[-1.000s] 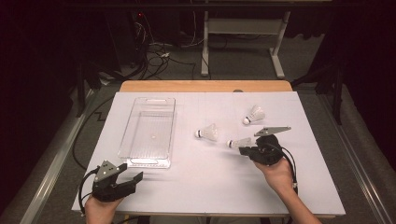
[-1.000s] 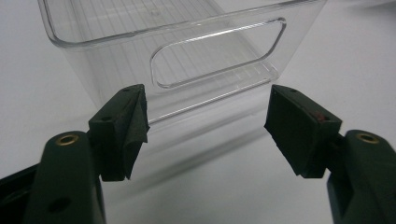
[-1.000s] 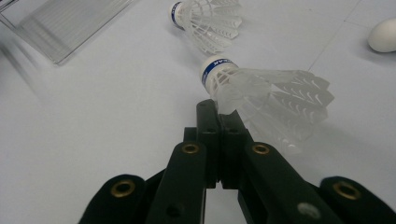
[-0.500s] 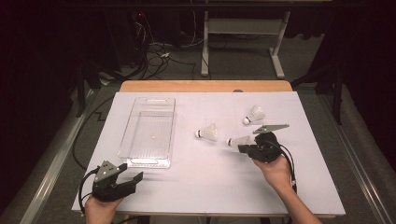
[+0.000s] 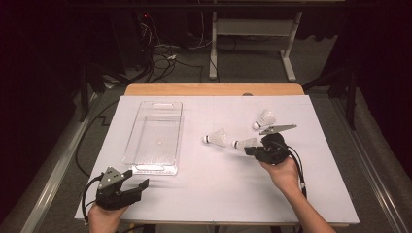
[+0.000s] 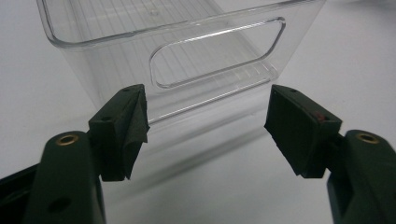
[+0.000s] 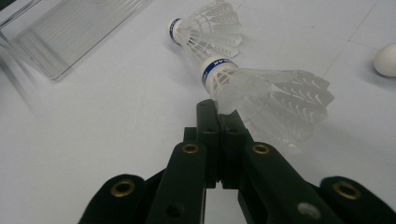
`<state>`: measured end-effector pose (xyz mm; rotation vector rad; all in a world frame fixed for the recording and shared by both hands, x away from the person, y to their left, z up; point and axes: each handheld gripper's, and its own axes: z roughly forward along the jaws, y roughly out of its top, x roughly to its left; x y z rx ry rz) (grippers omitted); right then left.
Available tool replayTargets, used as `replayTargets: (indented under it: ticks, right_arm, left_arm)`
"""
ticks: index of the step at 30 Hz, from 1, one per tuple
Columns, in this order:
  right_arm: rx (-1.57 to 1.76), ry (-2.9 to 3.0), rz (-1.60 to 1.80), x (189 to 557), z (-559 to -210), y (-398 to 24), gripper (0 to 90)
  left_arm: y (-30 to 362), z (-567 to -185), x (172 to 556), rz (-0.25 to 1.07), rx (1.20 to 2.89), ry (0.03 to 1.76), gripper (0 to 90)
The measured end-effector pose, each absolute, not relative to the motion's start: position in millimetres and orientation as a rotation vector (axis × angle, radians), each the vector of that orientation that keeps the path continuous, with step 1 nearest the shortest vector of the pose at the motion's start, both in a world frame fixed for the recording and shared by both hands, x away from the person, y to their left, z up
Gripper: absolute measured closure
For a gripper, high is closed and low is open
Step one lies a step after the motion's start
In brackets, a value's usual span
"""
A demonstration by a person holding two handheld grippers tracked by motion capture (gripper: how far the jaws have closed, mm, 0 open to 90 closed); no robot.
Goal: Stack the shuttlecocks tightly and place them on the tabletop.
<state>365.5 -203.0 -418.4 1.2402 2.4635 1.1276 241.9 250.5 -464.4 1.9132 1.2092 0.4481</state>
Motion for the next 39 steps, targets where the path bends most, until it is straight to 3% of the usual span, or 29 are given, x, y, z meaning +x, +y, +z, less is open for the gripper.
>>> replayTargets:
  ticks: [39]
  right_arm:
    - [1.232,2.493,1.092,390,-424,-184,90.0]
  left_arm:
    - [250,-465,242,0.443,1.916,1.207,30.8]
